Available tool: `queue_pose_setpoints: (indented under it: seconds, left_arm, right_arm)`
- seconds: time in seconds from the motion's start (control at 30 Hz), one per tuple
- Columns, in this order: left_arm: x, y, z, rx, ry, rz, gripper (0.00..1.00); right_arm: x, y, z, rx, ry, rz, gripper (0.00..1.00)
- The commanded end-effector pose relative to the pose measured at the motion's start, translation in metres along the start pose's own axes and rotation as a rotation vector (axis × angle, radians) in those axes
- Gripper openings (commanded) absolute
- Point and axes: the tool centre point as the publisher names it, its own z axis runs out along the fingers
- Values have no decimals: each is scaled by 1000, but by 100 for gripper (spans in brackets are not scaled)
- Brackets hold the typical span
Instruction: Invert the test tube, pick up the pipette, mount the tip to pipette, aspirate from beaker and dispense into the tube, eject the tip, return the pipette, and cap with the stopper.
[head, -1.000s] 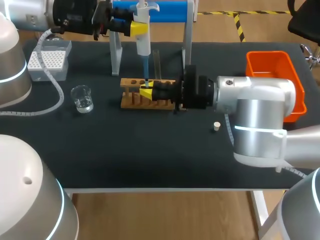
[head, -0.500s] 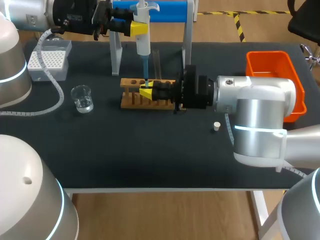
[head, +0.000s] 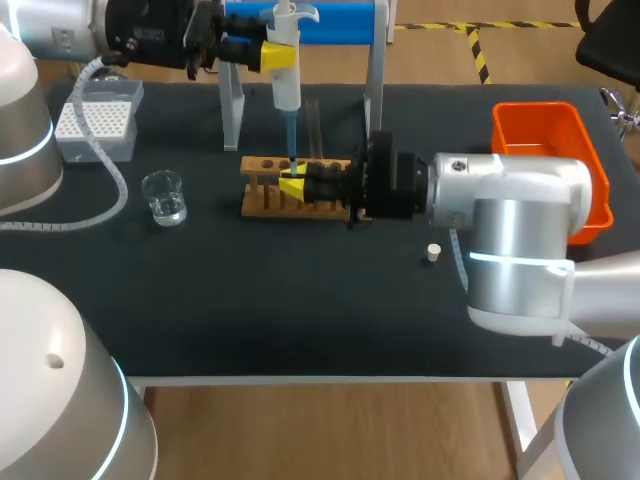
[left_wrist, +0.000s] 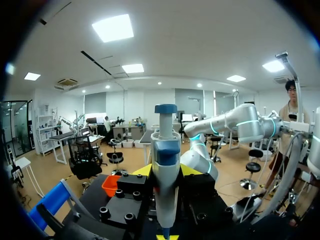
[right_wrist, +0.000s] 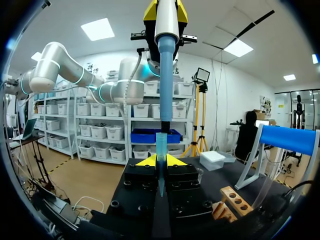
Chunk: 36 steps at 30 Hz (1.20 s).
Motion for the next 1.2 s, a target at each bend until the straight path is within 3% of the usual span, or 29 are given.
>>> queue_pose_setpoints:
  seconds: [0.03, 0.7, 1.2]
  left_arm:
    - [-1, 0, 0, 1, 2, 0, 0]
    - [-1, 0, 0, 1, 2, 0, 0]
    - [-1, 0, 0, 1, 2, 0, 0]
  right_arm:
    - [0, -4, -2, 0, 2, 3, 0]
    - [-3, -2, -4, -1, 6, -49, 0]
    - [-1, 12, -1, -13, 19, -70, 0]
